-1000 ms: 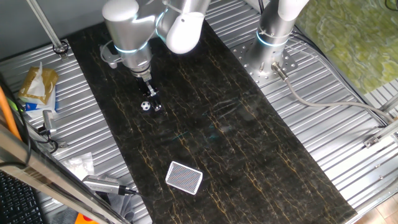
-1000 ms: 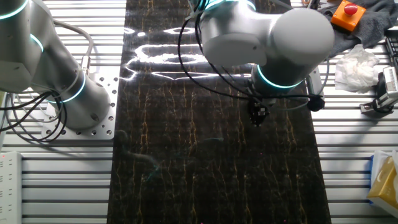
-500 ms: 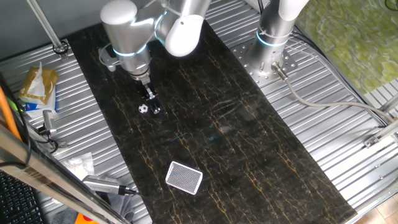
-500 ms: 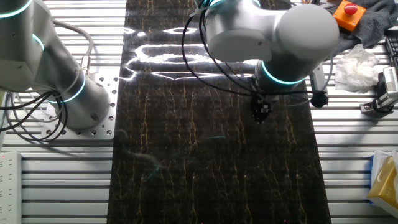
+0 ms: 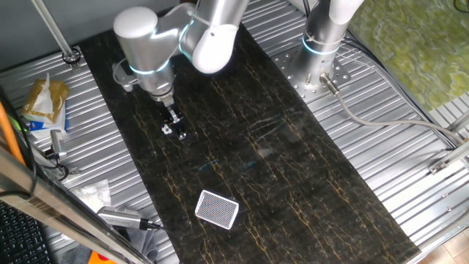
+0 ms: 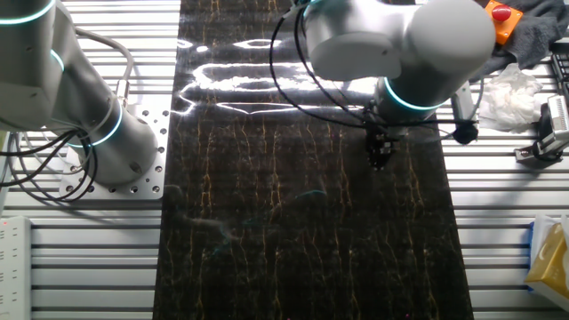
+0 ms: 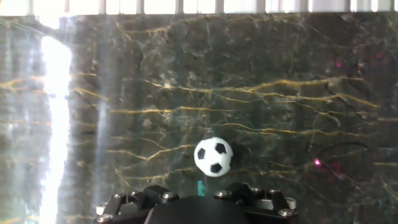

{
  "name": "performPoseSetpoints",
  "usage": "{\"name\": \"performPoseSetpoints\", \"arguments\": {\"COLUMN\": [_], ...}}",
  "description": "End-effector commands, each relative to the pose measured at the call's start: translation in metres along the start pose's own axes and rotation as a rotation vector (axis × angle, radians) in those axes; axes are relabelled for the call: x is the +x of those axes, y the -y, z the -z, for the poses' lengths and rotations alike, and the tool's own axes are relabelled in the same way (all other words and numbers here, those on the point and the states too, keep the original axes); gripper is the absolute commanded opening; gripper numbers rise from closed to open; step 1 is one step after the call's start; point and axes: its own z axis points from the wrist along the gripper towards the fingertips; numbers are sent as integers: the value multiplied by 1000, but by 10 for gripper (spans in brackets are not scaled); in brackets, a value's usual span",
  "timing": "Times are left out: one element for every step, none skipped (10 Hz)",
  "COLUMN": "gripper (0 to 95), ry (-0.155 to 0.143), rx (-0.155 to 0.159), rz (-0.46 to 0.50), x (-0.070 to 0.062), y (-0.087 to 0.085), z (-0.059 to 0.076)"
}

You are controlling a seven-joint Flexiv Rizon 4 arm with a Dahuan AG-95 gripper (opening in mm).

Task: Push the soccer ball into the goal

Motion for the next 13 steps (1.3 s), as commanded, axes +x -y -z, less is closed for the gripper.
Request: {"name": "performPoseSetpoints", "arguments": {"gripper": [760,760,760,760,760,760,760,760,760,760,760,760,760], "ry": [-2,-3,-3,-1,-1,1,2,2,3,3,3,4,6], "rx": [-1,-1,-1,-5,-9,-12,-12,-14,-15,-17,-17,-19,-21], "rz": [-3,-10,-13,-17,-20,-24,-30,-36,-41,-48,-54,-57,-63], "x": [-5,-8,-10,-13,-14,-16,-18,-20,-22,-24,-25,-26,-27], "y": [-5,-9,-12,-17,-21,-25,-29,-35,-39,-44,-47,-49,-53], "z": [0,0,0,0,1,1,1,1,2,2,3,3,3]}}
